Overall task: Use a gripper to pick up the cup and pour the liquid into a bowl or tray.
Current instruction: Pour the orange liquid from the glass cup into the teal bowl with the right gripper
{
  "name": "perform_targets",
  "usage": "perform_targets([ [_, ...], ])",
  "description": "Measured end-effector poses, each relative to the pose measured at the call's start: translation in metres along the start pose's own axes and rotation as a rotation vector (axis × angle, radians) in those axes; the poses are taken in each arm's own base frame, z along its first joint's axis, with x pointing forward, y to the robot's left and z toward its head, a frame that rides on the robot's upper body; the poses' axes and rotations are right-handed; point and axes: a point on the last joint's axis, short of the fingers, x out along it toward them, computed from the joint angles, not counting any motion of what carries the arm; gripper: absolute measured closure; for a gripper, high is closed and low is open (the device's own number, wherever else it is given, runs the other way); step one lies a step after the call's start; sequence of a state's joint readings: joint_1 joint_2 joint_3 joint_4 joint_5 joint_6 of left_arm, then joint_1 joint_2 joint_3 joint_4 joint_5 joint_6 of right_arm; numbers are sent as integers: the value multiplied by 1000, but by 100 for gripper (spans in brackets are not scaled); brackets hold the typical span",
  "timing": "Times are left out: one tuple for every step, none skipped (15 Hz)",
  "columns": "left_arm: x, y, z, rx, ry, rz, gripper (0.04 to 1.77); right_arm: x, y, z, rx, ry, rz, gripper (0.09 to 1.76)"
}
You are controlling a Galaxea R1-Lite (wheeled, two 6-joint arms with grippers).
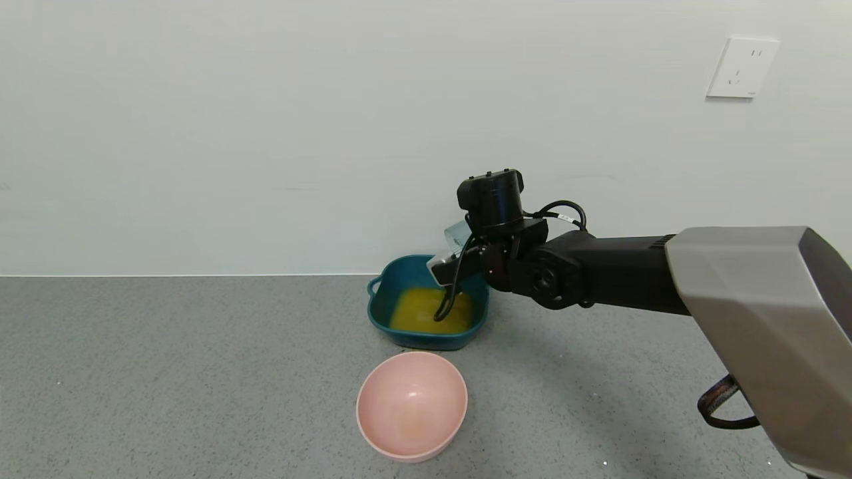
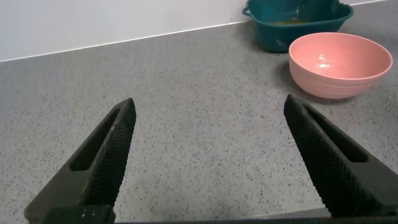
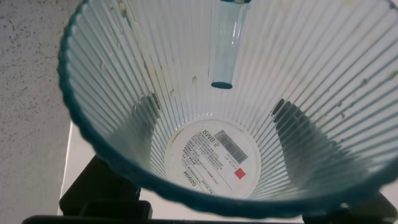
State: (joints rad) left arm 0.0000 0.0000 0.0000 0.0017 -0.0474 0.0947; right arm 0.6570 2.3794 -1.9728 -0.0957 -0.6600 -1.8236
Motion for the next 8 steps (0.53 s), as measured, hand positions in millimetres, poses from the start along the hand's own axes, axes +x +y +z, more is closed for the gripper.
perform_targets([
  [0, 0, 0, 0, 0, 0, 9, 0, 0, 0, 2, -1, 0, 50],
  [0, 0, 0, 0, 0, 0, 9, 0, 0, 0, 5, 0, 0, 50],
  [0, 0, 0, 0, 0, 0, 9, 0, 0, -1, 9, 1, 1, 50],
  [0, 0, 0, 0, 0, 0, 9, 1, 0, -1, 14, 2, -1, 50],
  [0, 0, 0, 0, 0, 0, 9, 1, -1, -1, 23, 3, -11, 50],
  [0, 0, 0, 0, 0, 0, 9, 2, -2, -2, 39, 7, -29, 50],
  [0, 0, 0, 0, 0, 0, 9, 3, -2, -3, 63, 11, -41, 50],
  [0, 0, 0, 0, 0, 0, 9, 5, -2, -4, 102, 15, -52, 50],
])
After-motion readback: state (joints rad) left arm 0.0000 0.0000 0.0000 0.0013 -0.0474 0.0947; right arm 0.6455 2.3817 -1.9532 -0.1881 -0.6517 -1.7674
